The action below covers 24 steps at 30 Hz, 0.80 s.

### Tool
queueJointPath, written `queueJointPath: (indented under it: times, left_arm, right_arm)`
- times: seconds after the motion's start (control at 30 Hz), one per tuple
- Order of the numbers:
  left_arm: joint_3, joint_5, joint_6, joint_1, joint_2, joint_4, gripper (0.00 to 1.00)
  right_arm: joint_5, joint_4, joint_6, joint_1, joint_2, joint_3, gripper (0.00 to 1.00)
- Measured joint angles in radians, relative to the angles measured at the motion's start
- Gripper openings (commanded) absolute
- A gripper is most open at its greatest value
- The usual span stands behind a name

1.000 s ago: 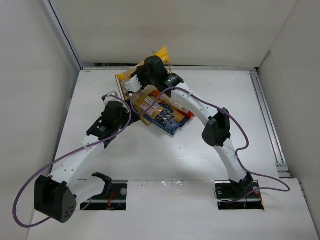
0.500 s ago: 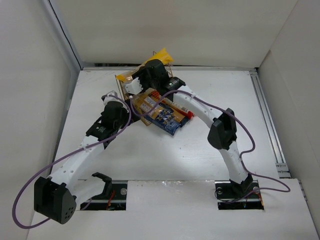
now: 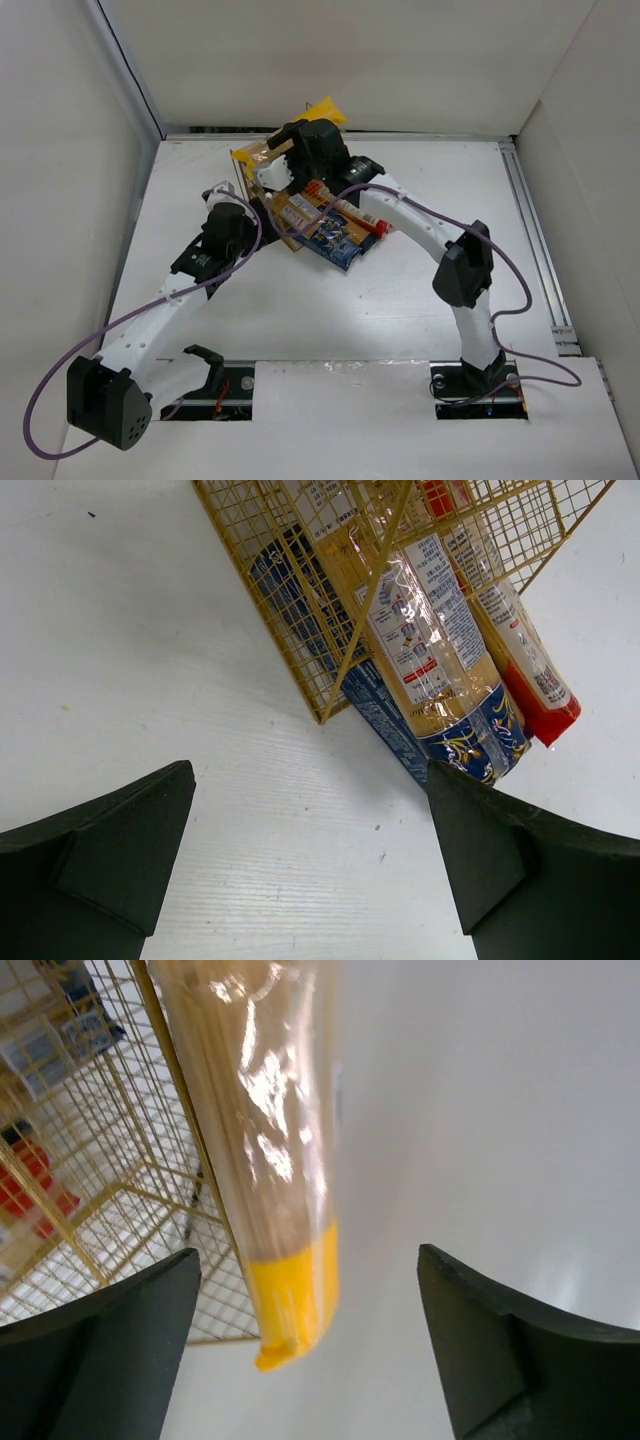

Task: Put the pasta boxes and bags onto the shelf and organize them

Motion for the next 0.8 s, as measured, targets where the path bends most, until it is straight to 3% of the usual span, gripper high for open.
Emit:
queueJointPath:
  times: [0.03, 0.23, 0.4, 0.6, 0.8]
  left_arm:
    - [0.000, 0.000, 0.000, 0.000, -0.003, 0.000, 1.00]
    - [0.000, 0.000, 0.000, 0.000, -0.006, -0.001, 1.00]
    - [0.005, 0.000, 0.000, 0.000, -0.016, -0.017, 1.00]
    - [0.043, -0.012, 0.000, 0.000, -0.026, -0.057, 1.00]
    - [0.055, -0.035, -0.008, 0.000, -0.059, -0.099, 1.00]
  right_arm:
    - [0.002, 0.006, 0.006, 0.001, -0.027, -0.023, 1.00]
    - [0.005, 0.086, 0.105, 0.001, -0.289, -0.234, 1.00]
    - [0.017, 0.169, 0.410, -0.068, -0.542, -0.395, 1.00]
    - [0.167, 0.181, 0.938, -0.365, -0.861, -0.708, 1.00]
    - [-0.012, 0.097, 1.269, -0.701, -1.044, -1.040, 1.00]
